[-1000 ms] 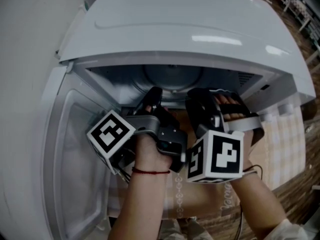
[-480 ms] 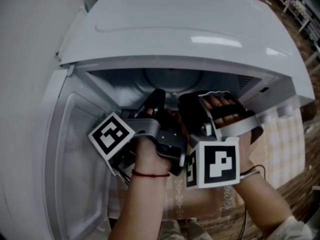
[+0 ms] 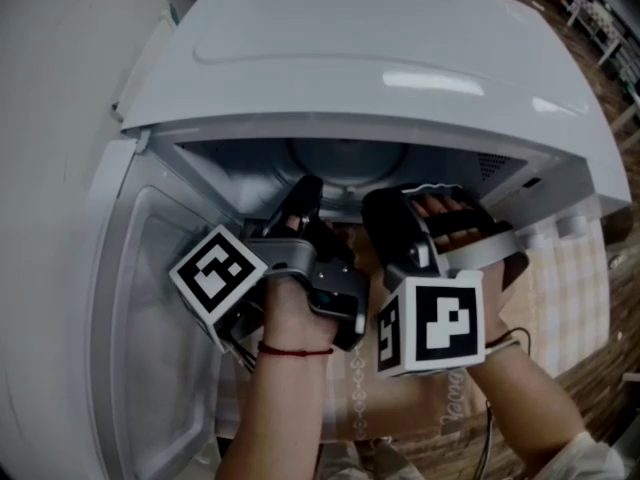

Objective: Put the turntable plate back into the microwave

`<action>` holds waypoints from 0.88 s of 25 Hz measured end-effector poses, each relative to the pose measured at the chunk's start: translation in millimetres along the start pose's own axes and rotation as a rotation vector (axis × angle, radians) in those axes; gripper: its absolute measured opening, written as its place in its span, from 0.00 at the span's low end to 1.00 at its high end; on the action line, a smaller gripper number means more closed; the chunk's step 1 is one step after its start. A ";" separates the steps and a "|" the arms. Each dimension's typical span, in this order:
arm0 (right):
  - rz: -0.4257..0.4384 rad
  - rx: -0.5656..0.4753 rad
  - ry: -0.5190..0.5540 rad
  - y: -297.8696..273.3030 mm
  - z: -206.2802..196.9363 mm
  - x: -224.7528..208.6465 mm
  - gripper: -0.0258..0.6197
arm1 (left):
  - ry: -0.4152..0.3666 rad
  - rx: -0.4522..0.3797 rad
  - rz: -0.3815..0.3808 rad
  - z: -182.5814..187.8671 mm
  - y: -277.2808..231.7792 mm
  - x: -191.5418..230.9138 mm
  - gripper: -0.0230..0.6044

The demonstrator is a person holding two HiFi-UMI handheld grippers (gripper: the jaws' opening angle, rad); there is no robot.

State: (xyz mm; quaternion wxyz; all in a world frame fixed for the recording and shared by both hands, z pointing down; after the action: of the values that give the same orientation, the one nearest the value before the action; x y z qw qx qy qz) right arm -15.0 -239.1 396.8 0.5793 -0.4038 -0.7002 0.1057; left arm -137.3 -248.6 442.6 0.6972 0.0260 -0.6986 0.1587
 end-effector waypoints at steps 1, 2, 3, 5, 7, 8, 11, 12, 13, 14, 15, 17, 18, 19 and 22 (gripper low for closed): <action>0.005 0.004 0.002 0.1 -2.4 1.2 0.12 | -0.012 -0.017 0.006 3.0 0.4 0.4 0.14; 0.006 0.005 0.003 0.6 -4.2 1.7 0.12 | -0.024 -0.030 0.014 5.9 0.1 0.8 0.14; 0.005 0.004 0.002 1.4 -5.4 1.8 0.12 | -0.036 -0.037 0.024 8.4 -0.5 1.0 0.14; 0.002 0.000 0.001 3.1 -5.7 1.3 0.12 | -0.054 -0.040 0.036 11.5 -1.9 0.7 0.11; 0.007 -0.001 -0.004 2.9 -5.7 1.1 0.12 | -0.059 -0.033 0.037 12.5 -2.7 0.6 0.10; 0.010 0.001 -0.012 2.3 -6.3 1.1 0.12 | -0.056 -0.028 0.039 12.4 -2.8 0.8 0.09; 0.011 0.008 -0.036 1.1 -8.9 0.1 0.12 | -0.045 -0.020 0.044 11.0 -1.2 1.6 0.09; 0.011 0.010 -0.041 0.9 -9.8 -0.4 0.12 | -0.046 -0.019 0.043 10.5 -0.4 1.9 0.09; 0.013 0.013 -0.047 0.8 -10.8 -0.6 0.12 | -0.048 -0.017 0.042 9.9 0.1 2.3 0.09; 0.014 0.017 -0.054 0.9 -11.9 -0.5 0.12 | -0.050 -0.013 0.043 9.1 0.4 2.8 0.09; 0.014 0.022 -0.060 1.2 -13.0 -0.3 0.12 | -0.051 -0.009 0.044 8.0 0.5 3.2 0.09; 0.011 0.033 -0.068 1.8 -14.7 0.0 0.12 | -0.050 -0.004 0.047 5.7 0.8 3.7 0.09; 0.011 0.037 -0.071 1.7 -15.0 0.0 0.13 | -0.046 -0.004 0.048 5.1 1.0 3.9 0.09; 0.012 0.039 -0.075 1.3 -15.1 -0.1 0.13 | -0.042 -0.005 0.049 5.0 1.4 4.1 0.09; 0.010 0.045 -0.089 -0.5 -15.1 -0.3 0.13 | -0.046 -0.007 0.053 5.7 3.2 5.4 0.09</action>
State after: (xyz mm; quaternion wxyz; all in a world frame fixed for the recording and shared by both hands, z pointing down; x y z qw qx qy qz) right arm -1.6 -244.5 401.5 0.5558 -0.3891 -0.7208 0.1420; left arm -143.7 -246.0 447.4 0.6764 0.0087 -0.7156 0.1742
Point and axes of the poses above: the fingertips, and each gripper's own axes: y backward along the fingers, x to its left, z out of its top, the point moved 9 cm from there along y, backward along the fingers, and after that the axes turned 6 degrees about -x, right-handed, at the moved point
